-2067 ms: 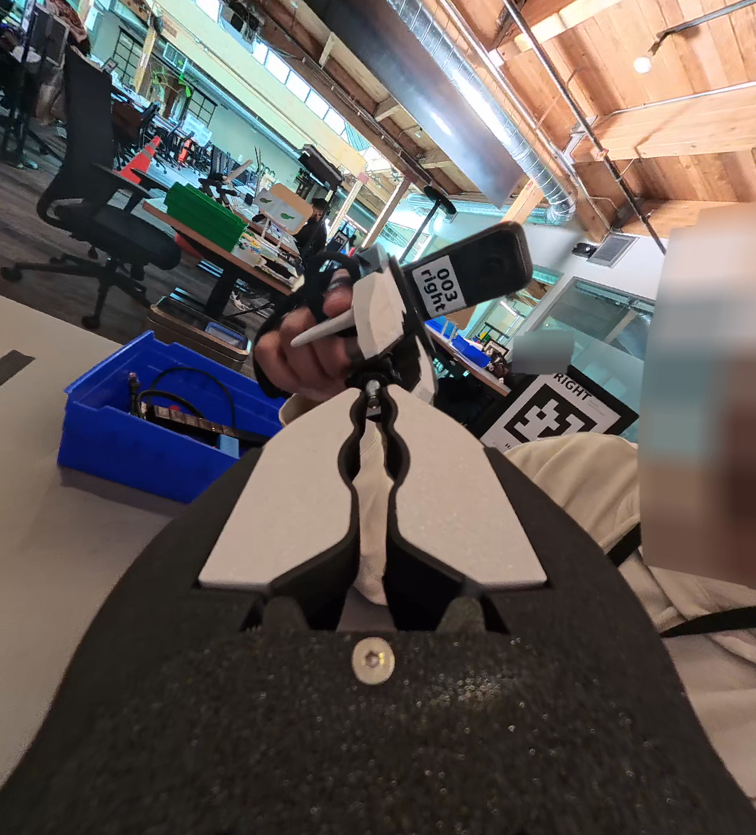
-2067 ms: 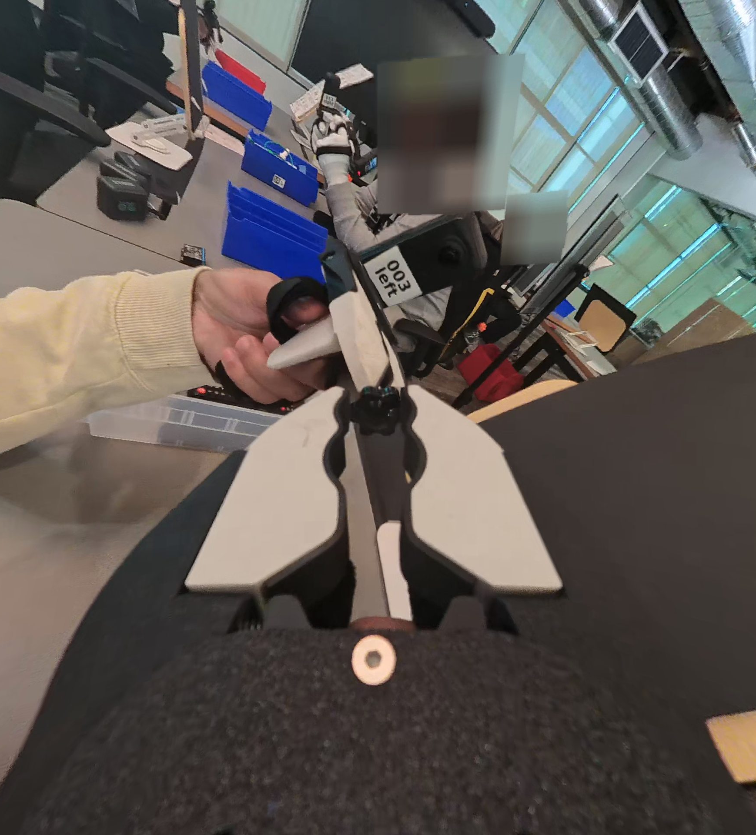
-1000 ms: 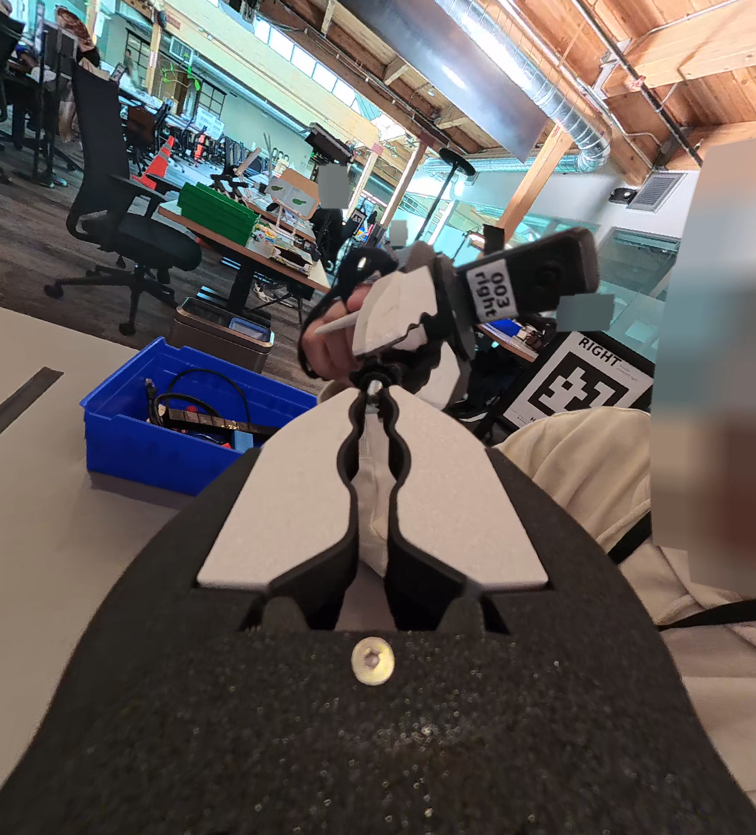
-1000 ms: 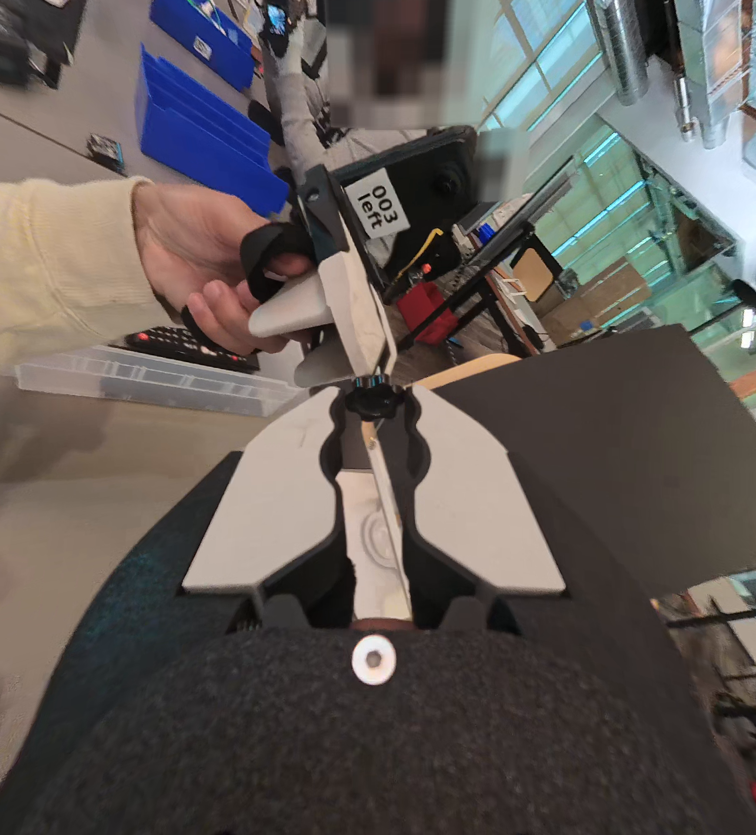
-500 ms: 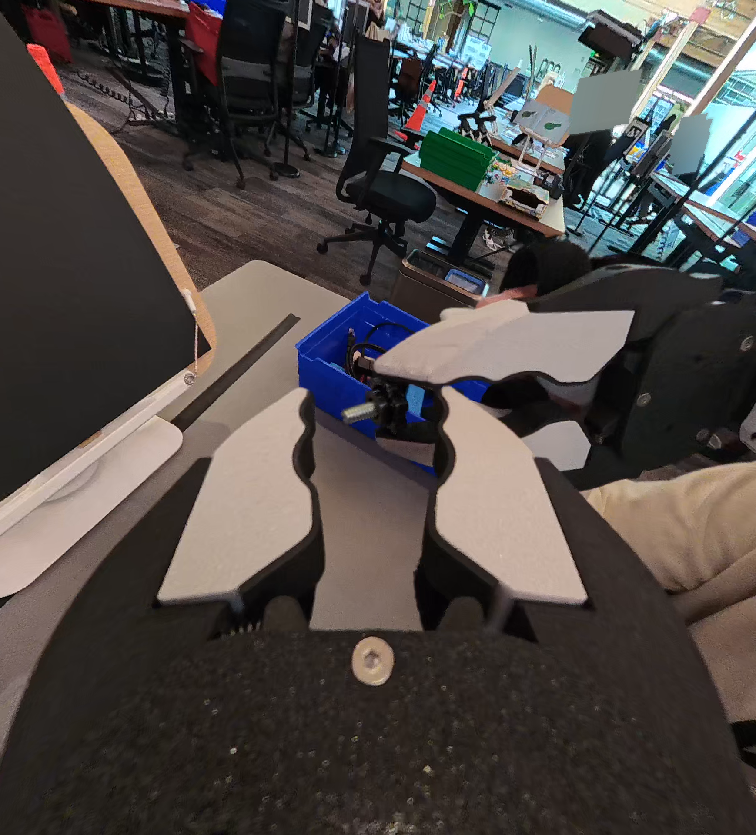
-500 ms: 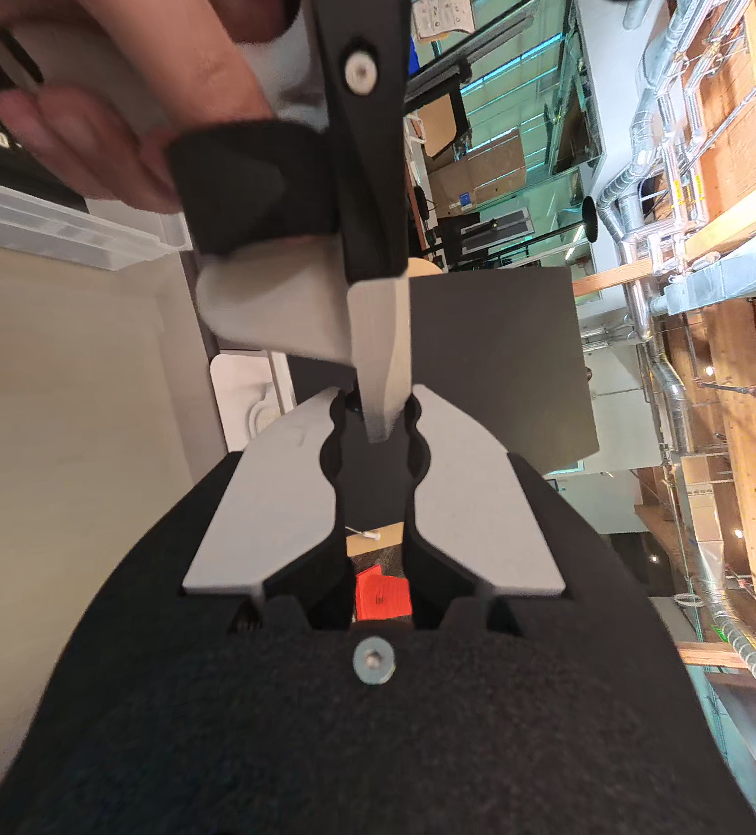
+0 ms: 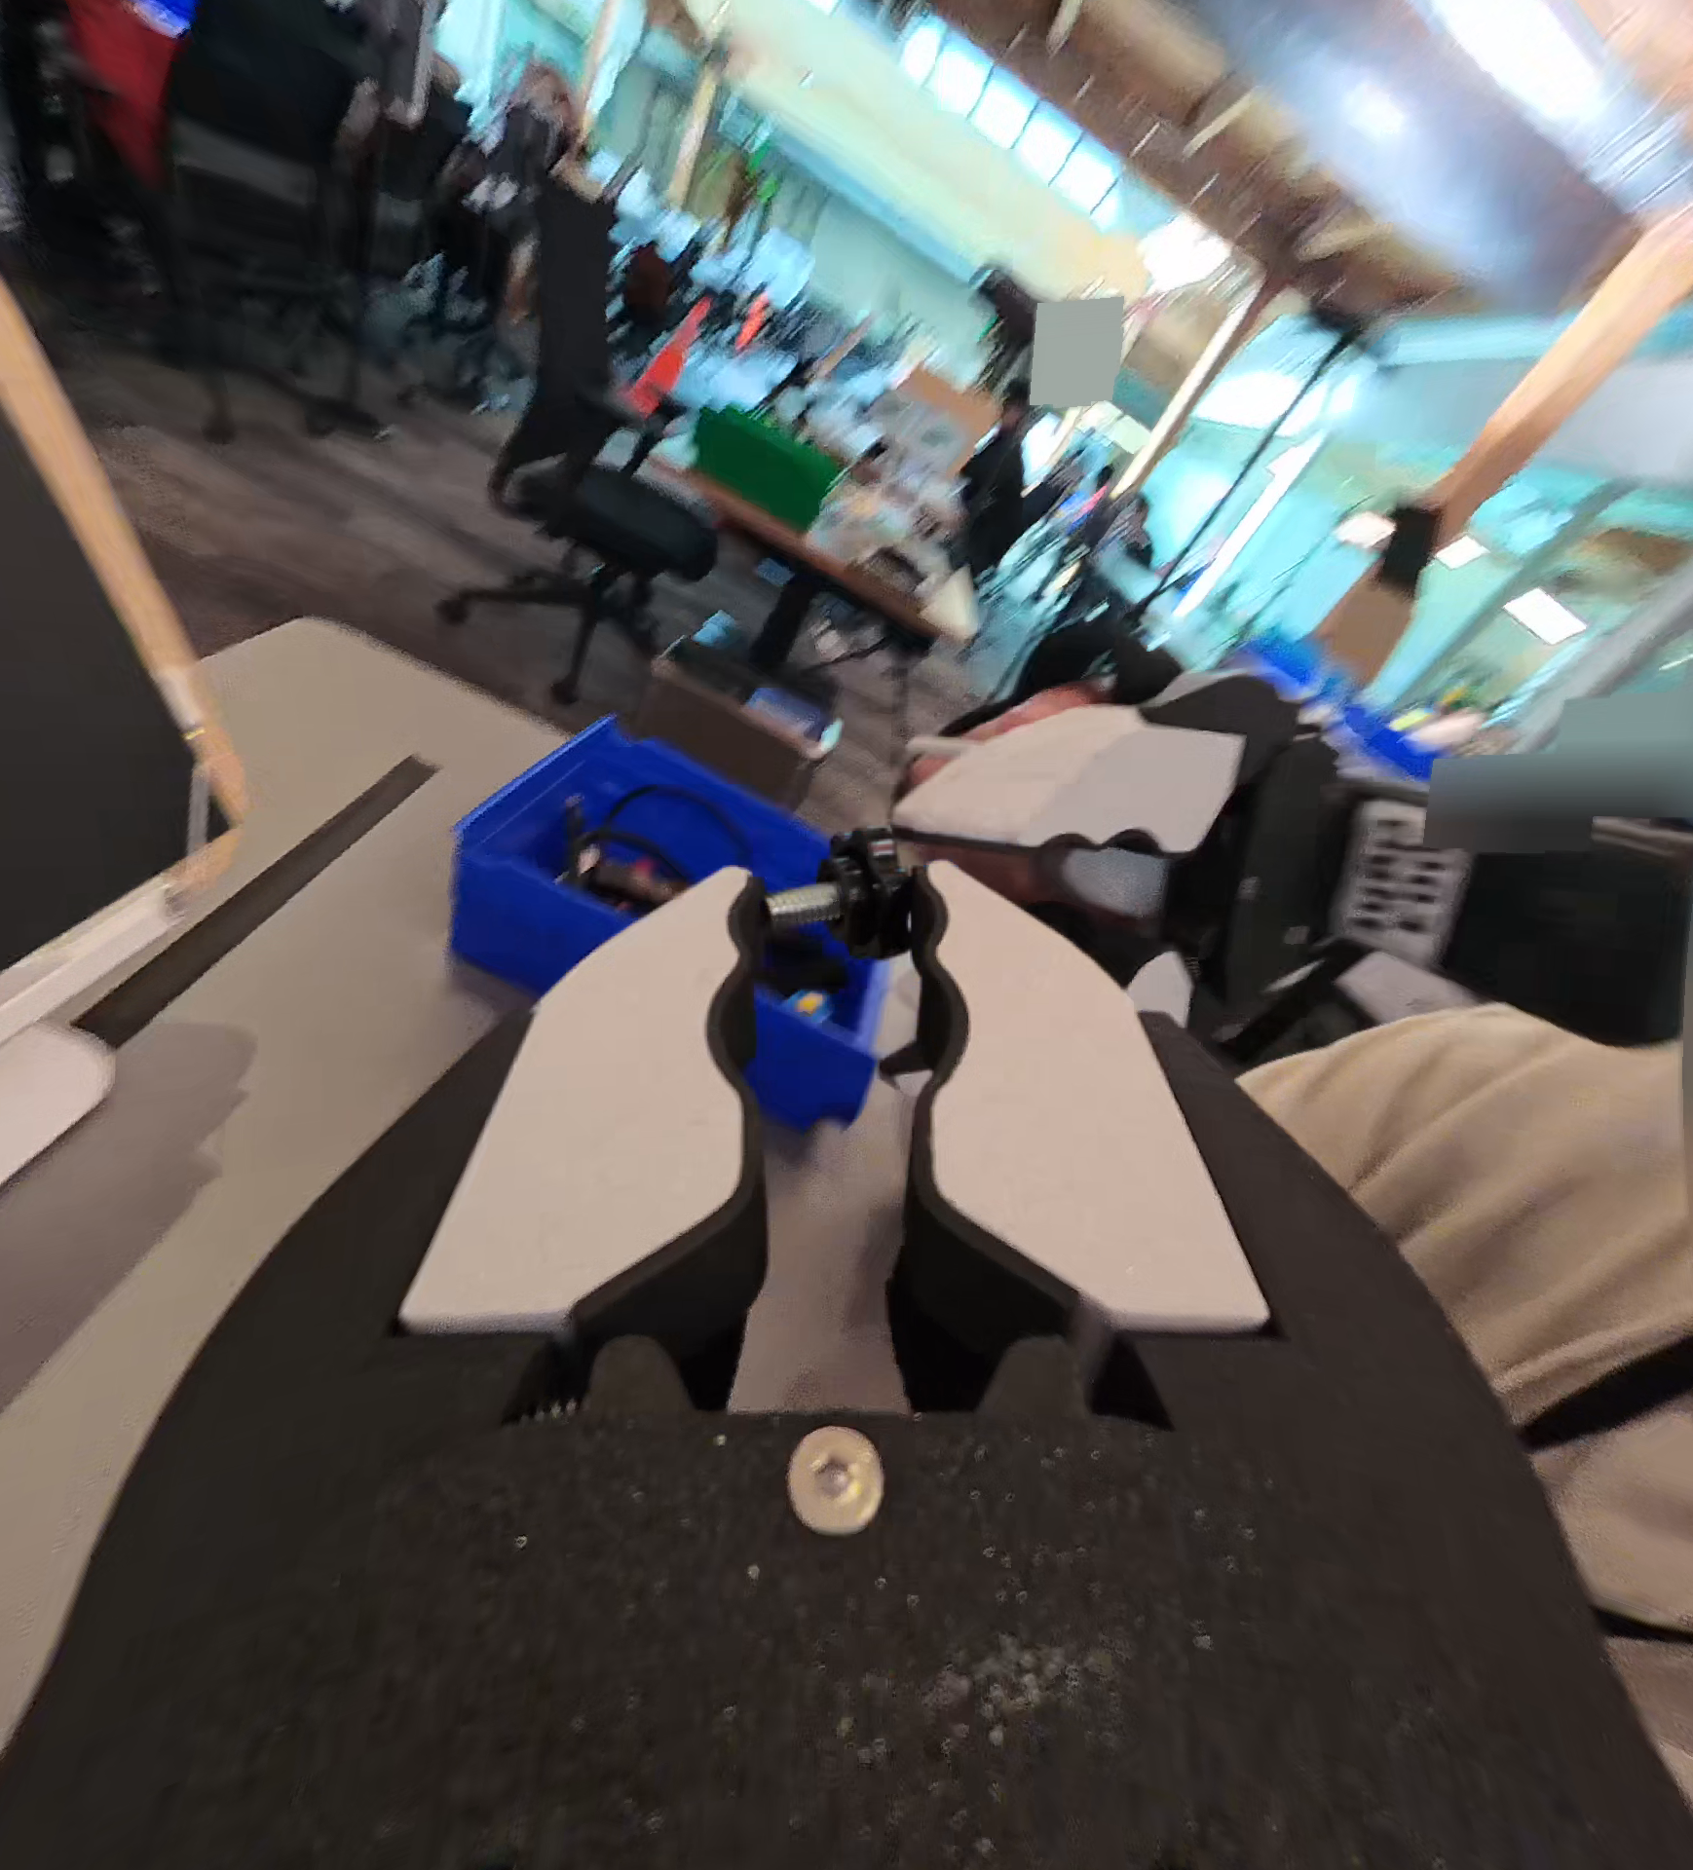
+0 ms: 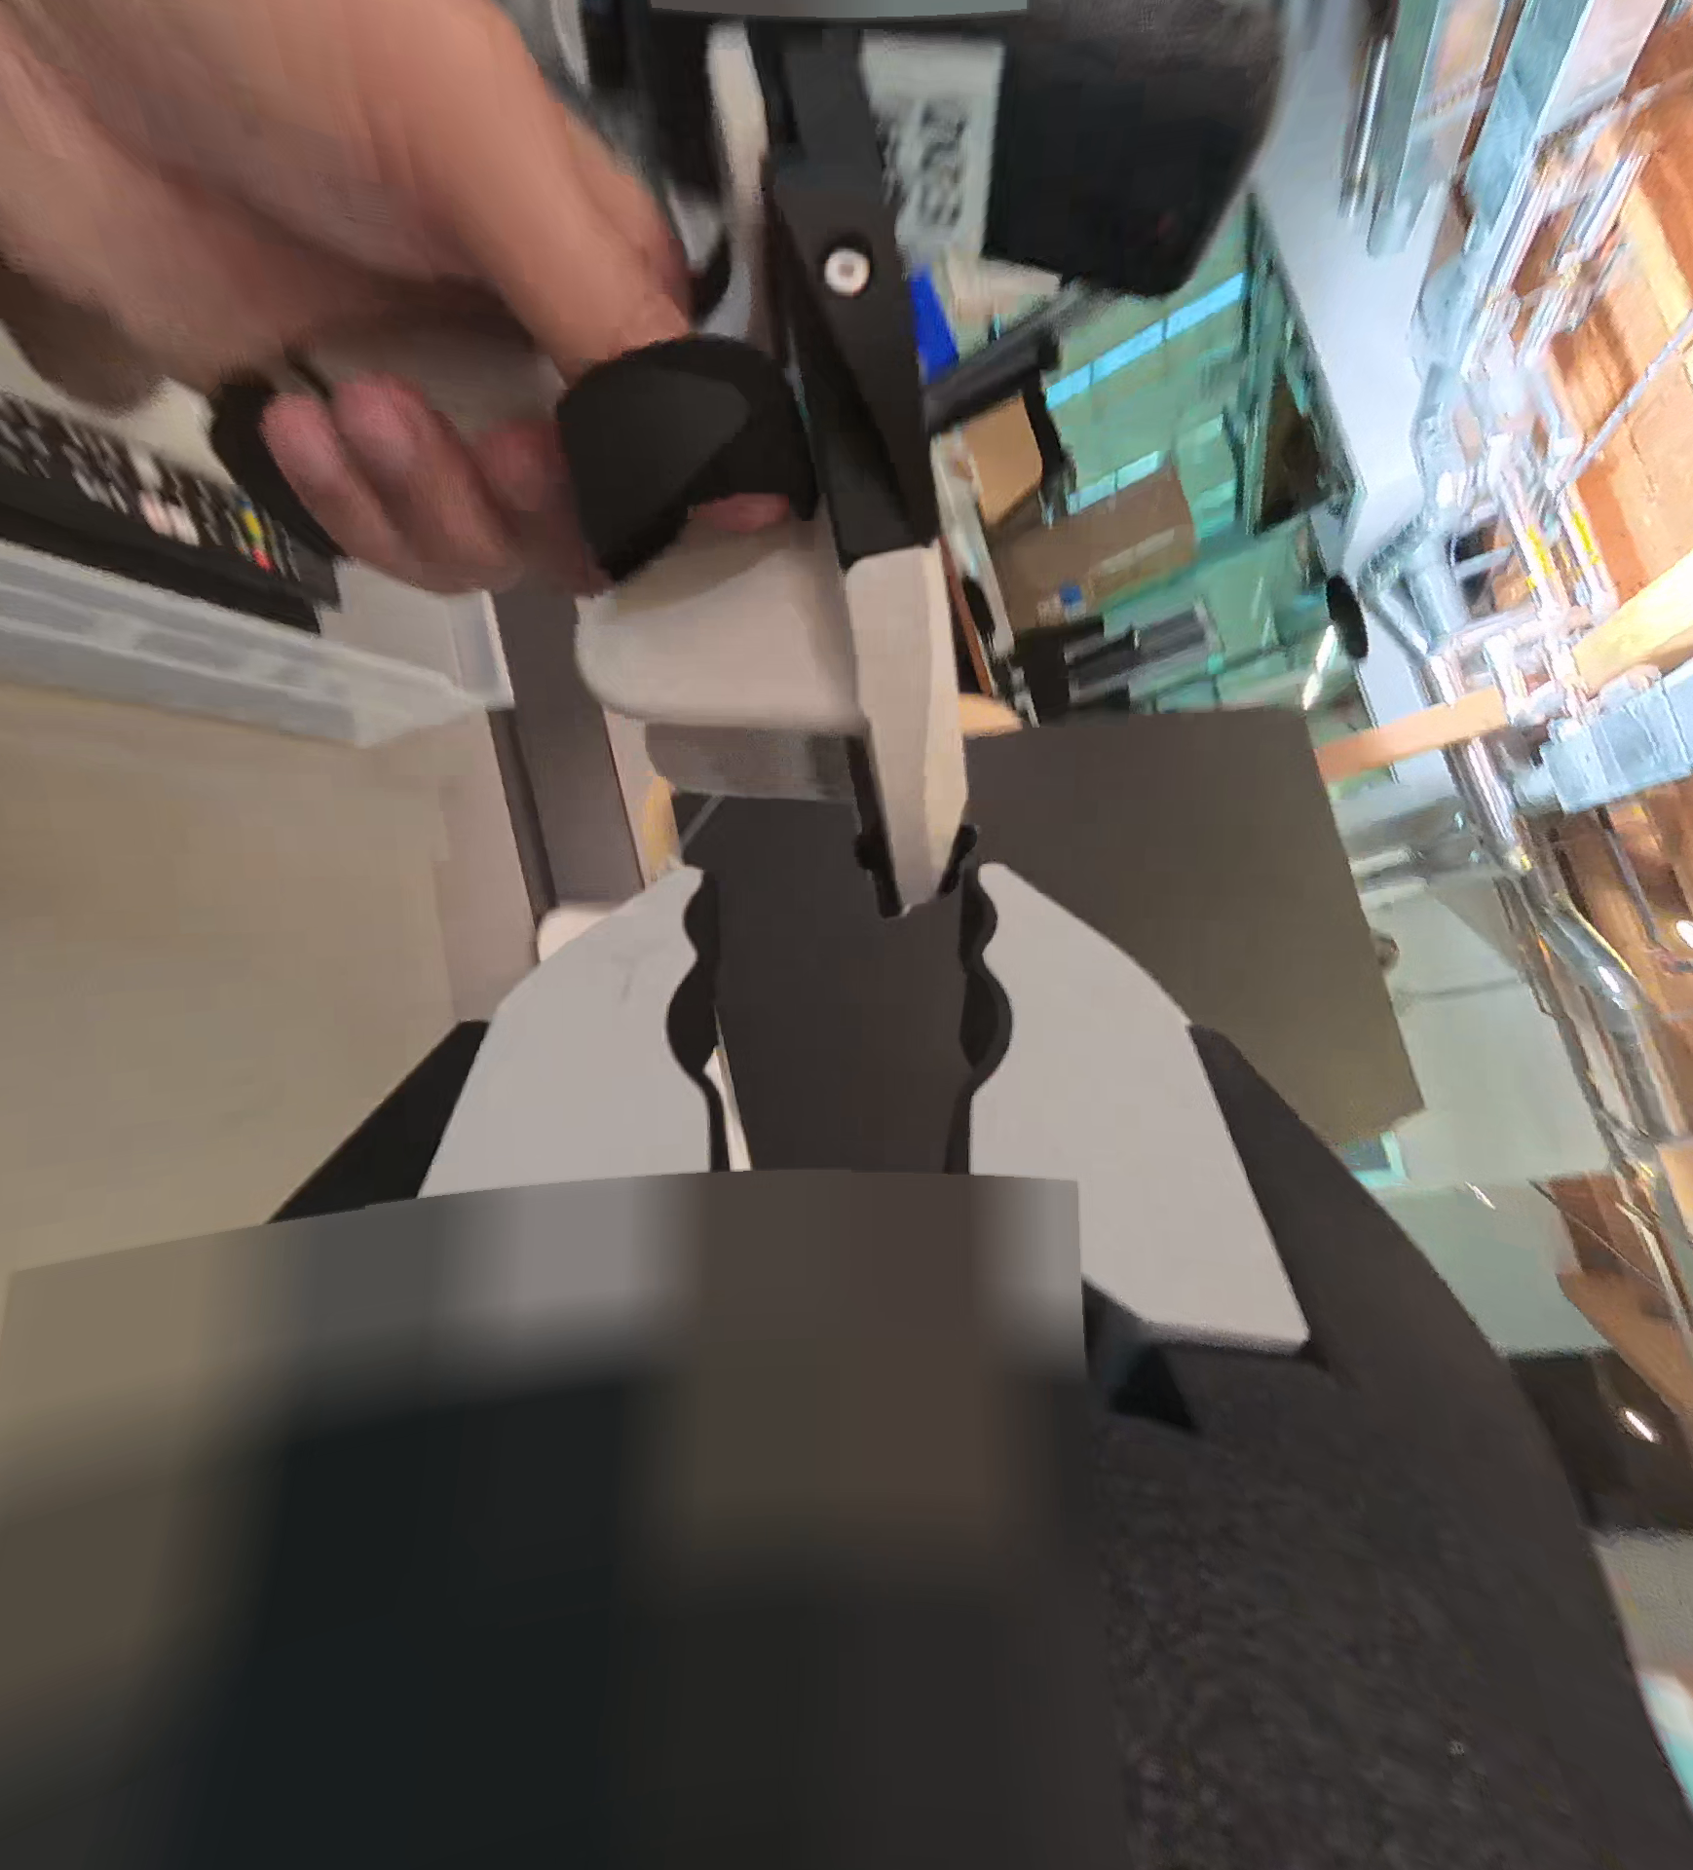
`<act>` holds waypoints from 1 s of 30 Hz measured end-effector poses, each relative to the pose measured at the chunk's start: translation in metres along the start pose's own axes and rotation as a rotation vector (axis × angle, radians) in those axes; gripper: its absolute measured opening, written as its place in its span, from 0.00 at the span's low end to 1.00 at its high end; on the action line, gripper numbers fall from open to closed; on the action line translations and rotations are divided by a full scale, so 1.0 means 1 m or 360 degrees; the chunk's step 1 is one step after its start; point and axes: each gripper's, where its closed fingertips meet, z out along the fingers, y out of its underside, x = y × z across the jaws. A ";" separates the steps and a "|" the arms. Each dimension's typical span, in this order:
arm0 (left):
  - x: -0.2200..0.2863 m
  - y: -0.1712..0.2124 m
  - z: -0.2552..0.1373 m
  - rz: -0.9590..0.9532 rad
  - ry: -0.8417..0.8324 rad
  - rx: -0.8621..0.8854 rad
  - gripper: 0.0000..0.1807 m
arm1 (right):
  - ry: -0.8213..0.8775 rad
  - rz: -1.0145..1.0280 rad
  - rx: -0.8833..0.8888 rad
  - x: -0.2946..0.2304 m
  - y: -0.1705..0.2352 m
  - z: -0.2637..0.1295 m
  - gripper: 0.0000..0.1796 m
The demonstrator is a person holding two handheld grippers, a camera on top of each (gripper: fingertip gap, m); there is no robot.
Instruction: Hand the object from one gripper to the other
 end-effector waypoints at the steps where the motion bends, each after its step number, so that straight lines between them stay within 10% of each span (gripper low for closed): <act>1: 0.005 -0.007 -0.004 -0.0062 0.0109 0.0084 0.15 | -0.0010 0.0048 0.0131 0.003 -0.007 -0.004 0.25; 13: 0.039 -0.056 -0.030 -0.0681 0.0988 0.0696 0.15 | 0.0139 0.0807 0.0867 0.054 -0.030 -0.007 0.20; 30: 0.031 -0.041 0.001 -0.0517 0.0665 0.0535 0.15 | 0.0201 0.0610 0.0603 0.052 -0.019 -0.003 0.12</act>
